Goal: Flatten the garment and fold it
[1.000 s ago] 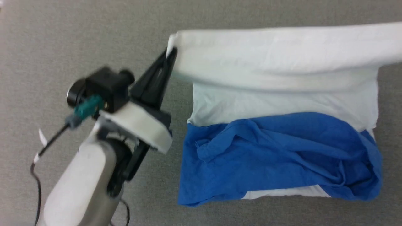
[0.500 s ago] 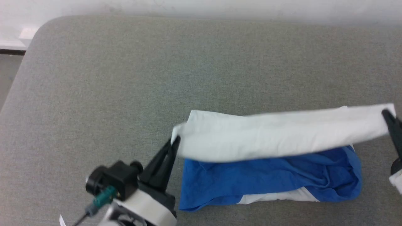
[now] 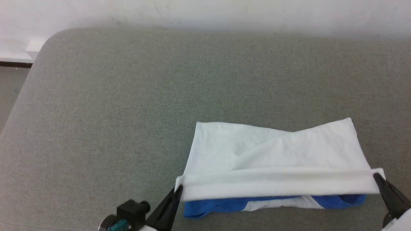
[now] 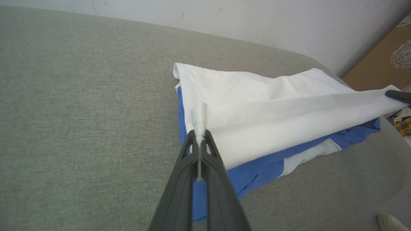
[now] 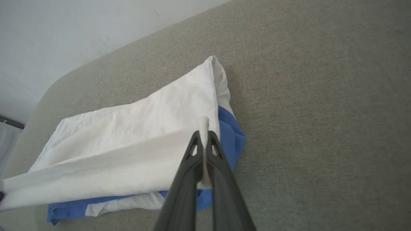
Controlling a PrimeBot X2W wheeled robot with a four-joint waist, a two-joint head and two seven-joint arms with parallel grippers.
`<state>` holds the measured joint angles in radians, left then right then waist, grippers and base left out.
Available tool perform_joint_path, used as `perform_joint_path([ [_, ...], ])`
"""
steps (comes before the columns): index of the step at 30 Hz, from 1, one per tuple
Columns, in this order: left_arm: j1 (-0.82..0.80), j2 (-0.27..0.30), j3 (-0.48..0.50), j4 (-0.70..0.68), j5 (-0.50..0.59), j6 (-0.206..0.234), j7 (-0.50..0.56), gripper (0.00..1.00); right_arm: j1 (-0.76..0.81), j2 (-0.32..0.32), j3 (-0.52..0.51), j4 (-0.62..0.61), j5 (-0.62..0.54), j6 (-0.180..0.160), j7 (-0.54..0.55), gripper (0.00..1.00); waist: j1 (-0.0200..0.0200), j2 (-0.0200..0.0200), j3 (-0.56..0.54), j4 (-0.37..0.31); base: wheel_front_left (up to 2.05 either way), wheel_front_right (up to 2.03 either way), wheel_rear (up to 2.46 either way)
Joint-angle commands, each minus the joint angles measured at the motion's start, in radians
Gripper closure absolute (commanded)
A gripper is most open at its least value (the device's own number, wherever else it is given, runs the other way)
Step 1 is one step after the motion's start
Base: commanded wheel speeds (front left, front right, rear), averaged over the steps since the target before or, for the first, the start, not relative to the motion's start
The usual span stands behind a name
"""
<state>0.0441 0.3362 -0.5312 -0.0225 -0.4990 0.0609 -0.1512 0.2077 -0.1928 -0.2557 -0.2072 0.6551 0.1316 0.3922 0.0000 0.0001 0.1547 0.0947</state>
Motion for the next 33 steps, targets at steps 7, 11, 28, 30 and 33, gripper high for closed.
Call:
perform_joint_path([
  [7,0.062,0.019,0.019,0.041,-0.053,-0.014,-0.002,0.51,0.056,0.029,-0.026,0.02,-0.04,-0.001,-0.002,0.73,0.0,-0.0001,-0.049,0.0,0.0,0.0,0.0],
  [11,0.06,0.011,0.018,0.05,-0.061,-0.013,-0.006,0.0,0.056,0.042,-0.016,0.017,-0.059,-0.001,-0.003,0.0,0.0,-0.0001,-0.06,-0.003,0.0,0.0,0.0],
  [28,0.053,-0.013,0.15,-0.178,0.051,0.141,-0.104,0.0,0.004,0.039,-0.072,-0.049,-0.111,-0.001,0.053,0.0,0.0,-0.0001,-0.058,0.009,0.0,0.0,0.0],
  [30,0.051,-0.023,0.157,-0.21,0.088,0.167,-0.107,0.0,-0.026,0.041,-0.075,-0.032,-0.143,-0.001,0.075,0.0,0.0,-0.0001,-0.045,0.015,0.0,0.0,0.0],
  [33,0.047,-0.037,0.152,-0.236,0.128,0.19,-0.108,0.0,-0.079,0.032,-0.066,0.009,-0.188,-0.001,0.111,0.0,0.0,-0.0001,-0.022,0.026,0.0,0.0,0.0],
])
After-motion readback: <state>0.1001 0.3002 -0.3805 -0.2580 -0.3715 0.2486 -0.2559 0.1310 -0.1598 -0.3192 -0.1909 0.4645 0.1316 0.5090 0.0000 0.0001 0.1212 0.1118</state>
